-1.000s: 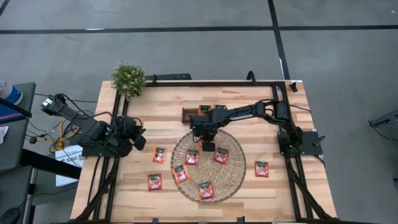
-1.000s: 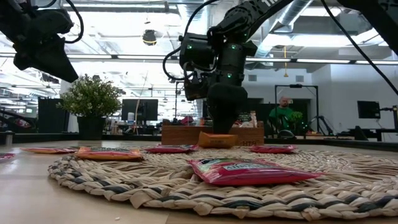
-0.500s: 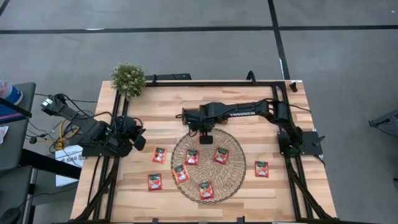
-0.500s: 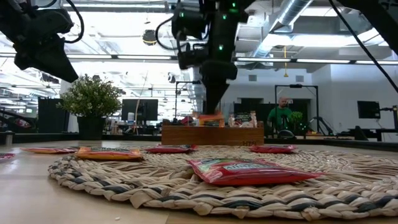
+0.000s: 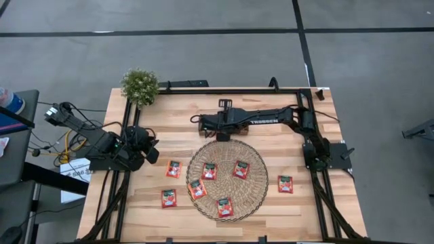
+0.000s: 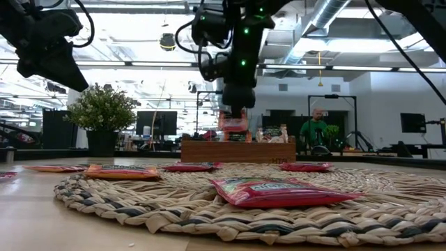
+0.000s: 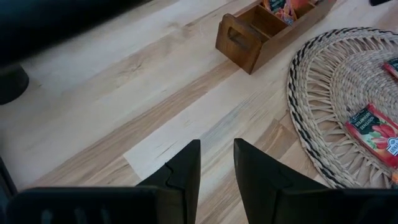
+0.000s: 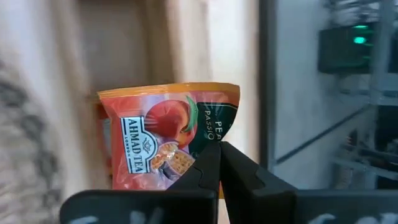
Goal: Pick & Place Tea
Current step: Put the orange tea bag into the wooden organizer
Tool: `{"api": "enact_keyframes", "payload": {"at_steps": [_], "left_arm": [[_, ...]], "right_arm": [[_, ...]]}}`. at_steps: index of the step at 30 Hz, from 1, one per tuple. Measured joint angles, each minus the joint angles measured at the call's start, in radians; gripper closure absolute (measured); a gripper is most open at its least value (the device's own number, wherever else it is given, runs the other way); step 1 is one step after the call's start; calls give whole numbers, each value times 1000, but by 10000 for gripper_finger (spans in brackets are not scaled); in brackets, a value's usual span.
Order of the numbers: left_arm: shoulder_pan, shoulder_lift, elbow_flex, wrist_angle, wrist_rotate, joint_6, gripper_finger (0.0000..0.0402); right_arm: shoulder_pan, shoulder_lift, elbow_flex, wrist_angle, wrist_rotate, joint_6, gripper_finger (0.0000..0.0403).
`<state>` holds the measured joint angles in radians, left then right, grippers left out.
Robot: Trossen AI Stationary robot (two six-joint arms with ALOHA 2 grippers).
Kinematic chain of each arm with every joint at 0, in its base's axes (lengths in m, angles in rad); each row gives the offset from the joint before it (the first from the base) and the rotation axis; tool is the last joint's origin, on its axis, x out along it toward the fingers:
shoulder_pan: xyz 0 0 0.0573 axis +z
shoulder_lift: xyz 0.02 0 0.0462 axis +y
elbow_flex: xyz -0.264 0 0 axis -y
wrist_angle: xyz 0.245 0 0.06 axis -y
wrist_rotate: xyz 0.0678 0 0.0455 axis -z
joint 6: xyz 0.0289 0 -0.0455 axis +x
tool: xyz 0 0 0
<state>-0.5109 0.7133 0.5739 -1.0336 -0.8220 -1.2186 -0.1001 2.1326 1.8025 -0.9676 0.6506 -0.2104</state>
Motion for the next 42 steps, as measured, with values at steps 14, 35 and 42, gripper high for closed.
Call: {"api": "enact_keyframes", "payload": {"at_steps": [14,35,42], "left_arm": [[0,0,0,0,-3,0,314],[0,0,0,4,-4,-1,314],[0,0,0,4,-4,-1,314]], "right_arm": [[-5,-1,-124,114,120,27,403],[-11,-1,-147,170,132,37,403],[-16,-1,-166,173,128,37,403]]}}
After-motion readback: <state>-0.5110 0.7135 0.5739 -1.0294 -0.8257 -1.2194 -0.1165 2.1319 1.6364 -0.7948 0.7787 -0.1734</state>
